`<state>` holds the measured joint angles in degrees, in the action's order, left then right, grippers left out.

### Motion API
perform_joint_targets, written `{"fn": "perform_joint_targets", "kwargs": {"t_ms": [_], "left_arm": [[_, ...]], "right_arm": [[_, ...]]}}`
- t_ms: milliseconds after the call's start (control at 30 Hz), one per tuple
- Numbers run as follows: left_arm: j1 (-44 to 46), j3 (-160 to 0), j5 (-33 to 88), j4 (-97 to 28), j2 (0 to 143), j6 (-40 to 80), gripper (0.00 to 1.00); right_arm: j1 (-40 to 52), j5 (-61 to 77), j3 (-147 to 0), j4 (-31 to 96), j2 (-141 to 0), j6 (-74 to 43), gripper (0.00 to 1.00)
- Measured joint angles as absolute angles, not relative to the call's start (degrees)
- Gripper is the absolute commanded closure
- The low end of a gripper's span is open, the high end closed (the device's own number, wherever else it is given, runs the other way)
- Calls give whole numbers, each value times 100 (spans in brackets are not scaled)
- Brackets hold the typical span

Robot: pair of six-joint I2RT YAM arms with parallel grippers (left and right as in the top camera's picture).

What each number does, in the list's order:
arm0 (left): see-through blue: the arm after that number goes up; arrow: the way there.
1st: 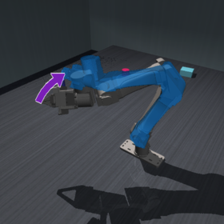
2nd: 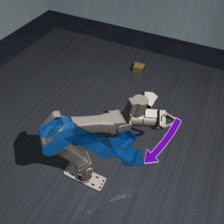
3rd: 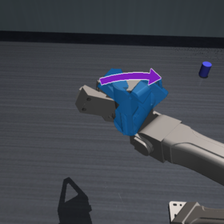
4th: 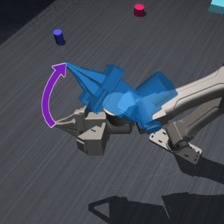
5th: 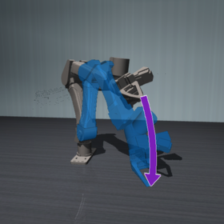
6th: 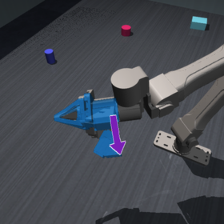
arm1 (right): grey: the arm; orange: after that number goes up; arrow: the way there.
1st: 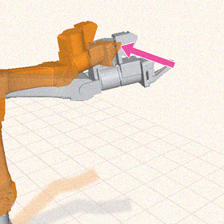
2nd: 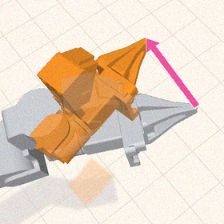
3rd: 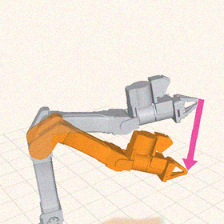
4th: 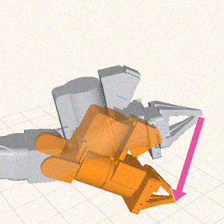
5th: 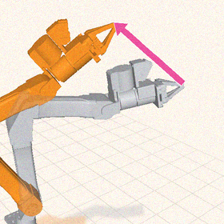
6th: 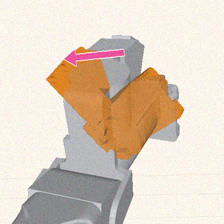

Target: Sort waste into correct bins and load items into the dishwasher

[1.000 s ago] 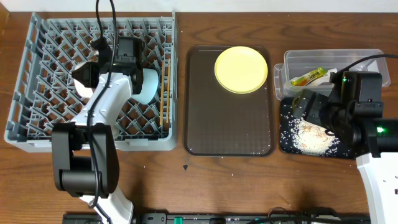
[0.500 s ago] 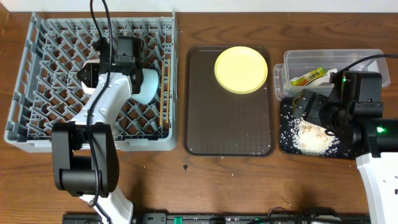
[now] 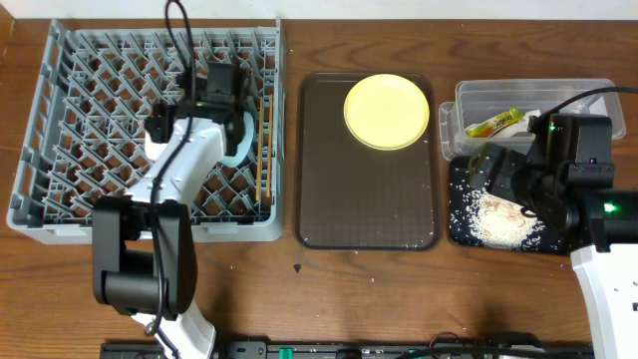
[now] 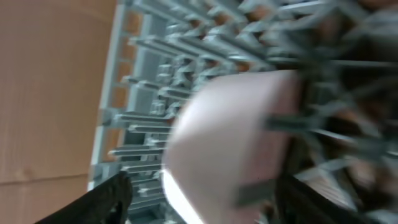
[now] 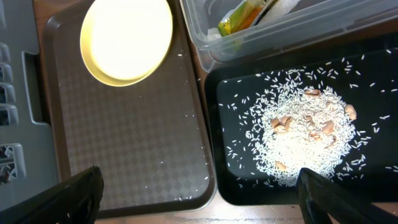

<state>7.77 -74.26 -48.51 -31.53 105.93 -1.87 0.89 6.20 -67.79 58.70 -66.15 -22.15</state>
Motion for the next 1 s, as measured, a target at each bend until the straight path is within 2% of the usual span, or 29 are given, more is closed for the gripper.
{"fn": "perform_joint_targets", "kwargs": {"t_ms": [200, 400, 533, 667, 733, 833, 900, 1000], "left_arm": [[1122, -7426, -3909, -3347, 9915, -187, 22], [1638, -7426, -2554, -3505, 8632, -32, 32], [2167, -7428, -1297, -3194, 8103, 316, 32], [2571, -7428, -392, -2729, 8267, 869, 32], [2729, -7428, -54, -2480, 8569, 1236, 32], [2904, -7426, 333, -2279, 9174, 1756, 33], [2982, -7415, 523, -2265, 9568, 2008, 34], [3000, -7345, 659, -2305, 9810, 2200, 33]], "right_arm": [[89, 622, -6781, 5872, -6615, -2215, 4], [89, 622, -6781, 5900, -6617, -2215, 3], [89, 622, -6781, 5916, -6617, -2215, 2], [89, 622, -6781, 5937, -6617, -2215, 2], [89, 622, -6779, 5937, -6615, -2209, 10], [93, 738, -6779, 5900, -6617, -2204, 31], [106, 939, -6779, 5863, -6630, -2215, 40], [237, 1157, -6779, 5854, -6731, -2274, 44]]}}
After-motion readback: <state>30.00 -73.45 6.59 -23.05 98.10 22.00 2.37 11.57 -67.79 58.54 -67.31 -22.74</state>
